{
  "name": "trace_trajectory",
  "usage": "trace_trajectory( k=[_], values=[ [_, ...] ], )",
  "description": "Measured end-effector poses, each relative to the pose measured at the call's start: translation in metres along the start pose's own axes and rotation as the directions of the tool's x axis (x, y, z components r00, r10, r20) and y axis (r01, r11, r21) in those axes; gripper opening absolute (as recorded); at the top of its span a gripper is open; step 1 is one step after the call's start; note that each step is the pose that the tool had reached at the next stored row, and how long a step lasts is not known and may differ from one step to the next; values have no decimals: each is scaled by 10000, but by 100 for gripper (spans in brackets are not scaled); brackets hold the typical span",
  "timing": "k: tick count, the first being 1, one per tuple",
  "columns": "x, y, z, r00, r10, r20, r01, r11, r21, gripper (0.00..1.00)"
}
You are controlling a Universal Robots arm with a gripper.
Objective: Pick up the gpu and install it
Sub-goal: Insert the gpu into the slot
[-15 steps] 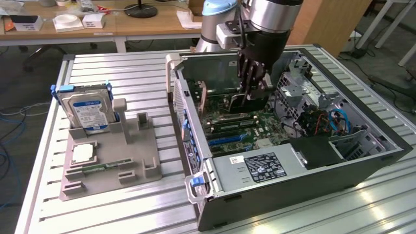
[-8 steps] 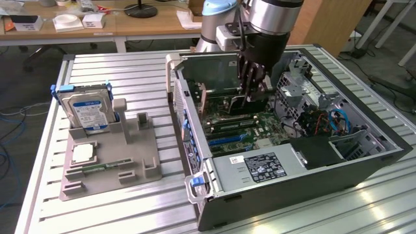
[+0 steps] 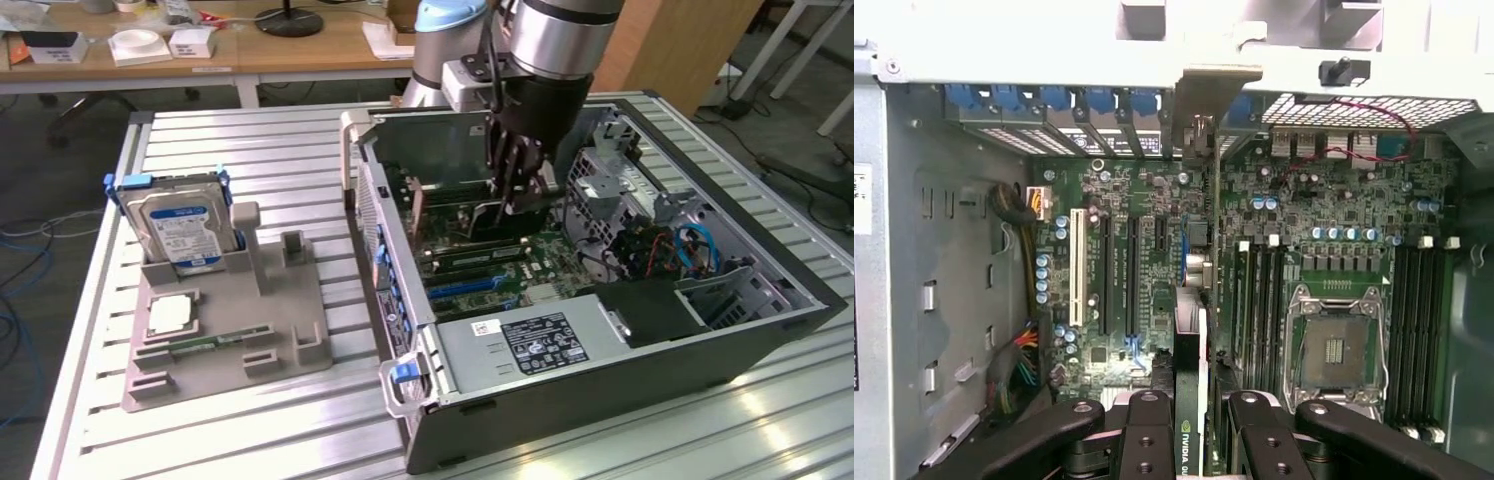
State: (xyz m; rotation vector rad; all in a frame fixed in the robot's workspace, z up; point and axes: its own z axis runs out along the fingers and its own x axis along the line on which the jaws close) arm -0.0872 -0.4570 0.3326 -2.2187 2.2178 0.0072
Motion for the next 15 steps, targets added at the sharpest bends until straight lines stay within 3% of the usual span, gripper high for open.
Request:
trace_trajectory(
  k=[15],
  values=[
    [12,5,166,10000,-54,0,54,10000,-40,26]
  ],
)
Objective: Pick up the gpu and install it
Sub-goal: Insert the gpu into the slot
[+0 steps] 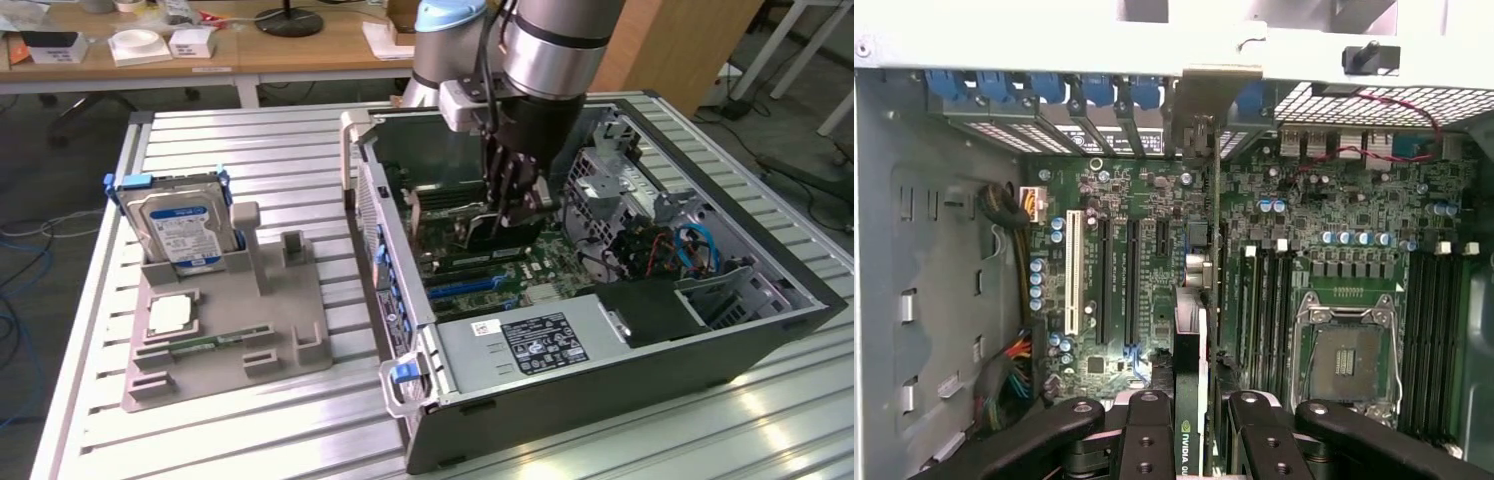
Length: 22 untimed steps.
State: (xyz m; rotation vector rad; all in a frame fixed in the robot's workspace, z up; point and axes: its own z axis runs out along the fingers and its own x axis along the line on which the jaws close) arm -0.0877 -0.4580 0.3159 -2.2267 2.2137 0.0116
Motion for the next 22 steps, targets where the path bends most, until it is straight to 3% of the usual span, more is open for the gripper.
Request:
trace_trajectory(
  k=[22],
  values=[
    [14,6,197,9999,-123,0,123,9999,-14,26]
  ],
)
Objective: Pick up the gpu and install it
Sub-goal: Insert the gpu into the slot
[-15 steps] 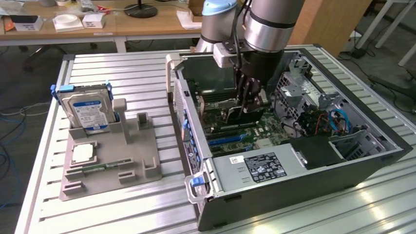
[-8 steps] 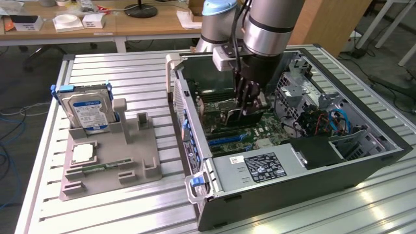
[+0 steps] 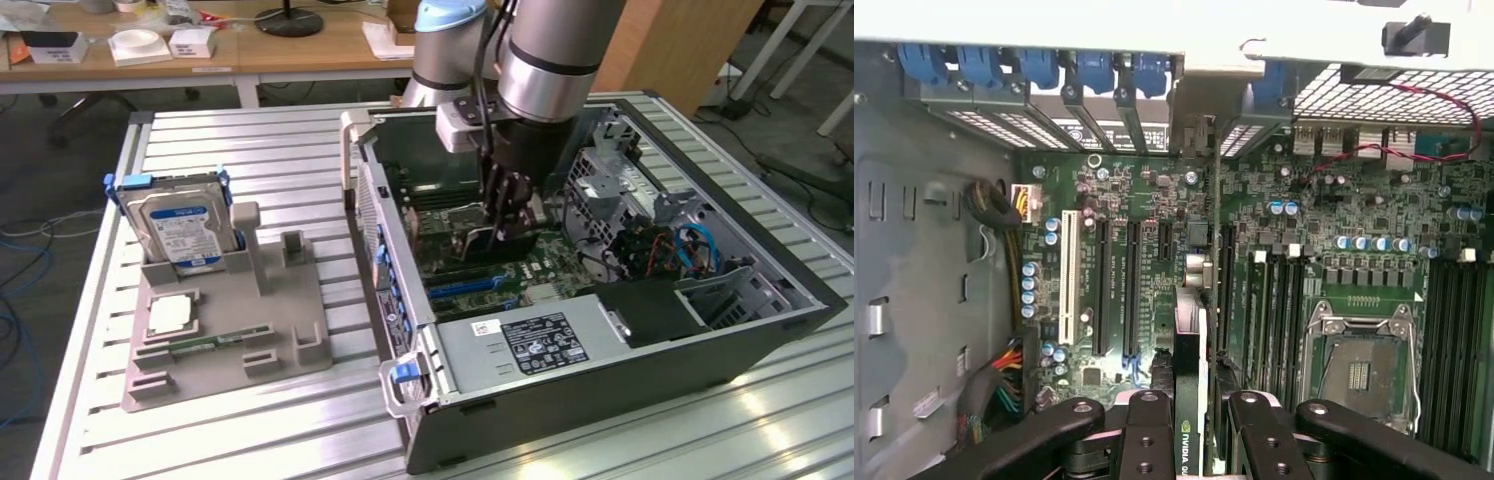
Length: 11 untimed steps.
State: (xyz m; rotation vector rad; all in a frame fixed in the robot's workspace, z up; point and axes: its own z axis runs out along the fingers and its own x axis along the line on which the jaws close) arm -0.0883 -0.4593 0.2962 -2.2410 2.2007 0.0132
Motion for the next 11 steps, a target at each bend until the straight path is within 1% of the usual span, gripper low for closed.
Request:
trace_trajectory(
  k=[8,11],
  values=[
    [0,0,47,9999,-109,-2,109,9999,-1,26],
    [1,-1,59,9998,-190,-1,190,9998,13,26]
  ],
)
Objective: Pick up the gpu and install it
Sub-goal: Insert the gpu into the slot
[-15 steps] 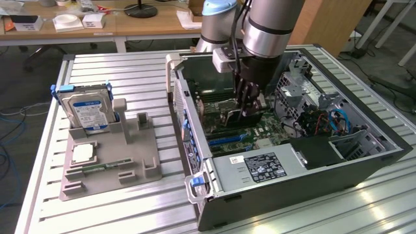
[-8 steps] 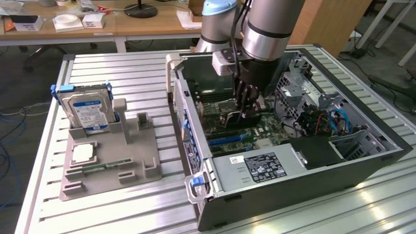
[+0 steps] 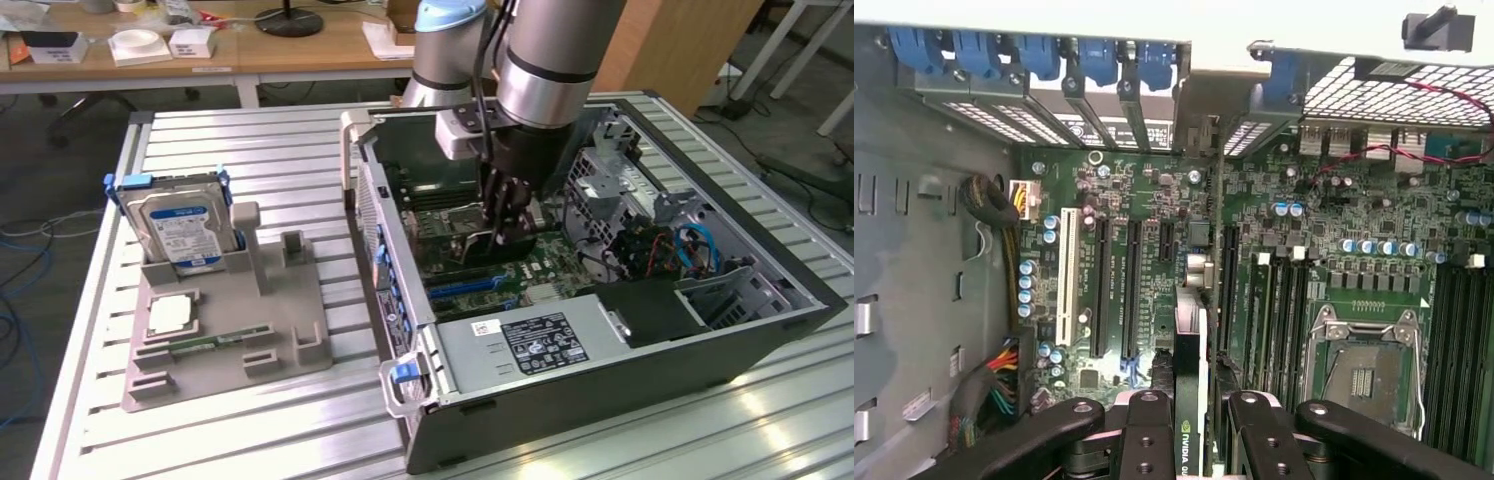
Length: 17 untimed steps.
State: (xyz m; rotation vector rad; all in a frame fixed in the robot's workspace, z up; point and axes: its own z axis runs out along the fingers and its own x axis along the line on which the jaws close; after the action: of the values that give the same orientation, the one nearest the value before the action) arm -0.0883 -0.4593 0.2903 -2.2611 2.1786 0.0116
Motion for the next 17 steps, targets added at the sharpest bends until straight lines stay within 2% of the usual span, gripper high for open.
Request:
trace_trajectory(
  k=[3,13,17],
  values=[
    [0,1,15,10000,-56,-2,56,10000,17,26],
    [0,-3,19,10000,-63,-1,63,10000,19,26],
    [2,-62,26,10000,-62,-1,62,10000,19,26]
  ],
)
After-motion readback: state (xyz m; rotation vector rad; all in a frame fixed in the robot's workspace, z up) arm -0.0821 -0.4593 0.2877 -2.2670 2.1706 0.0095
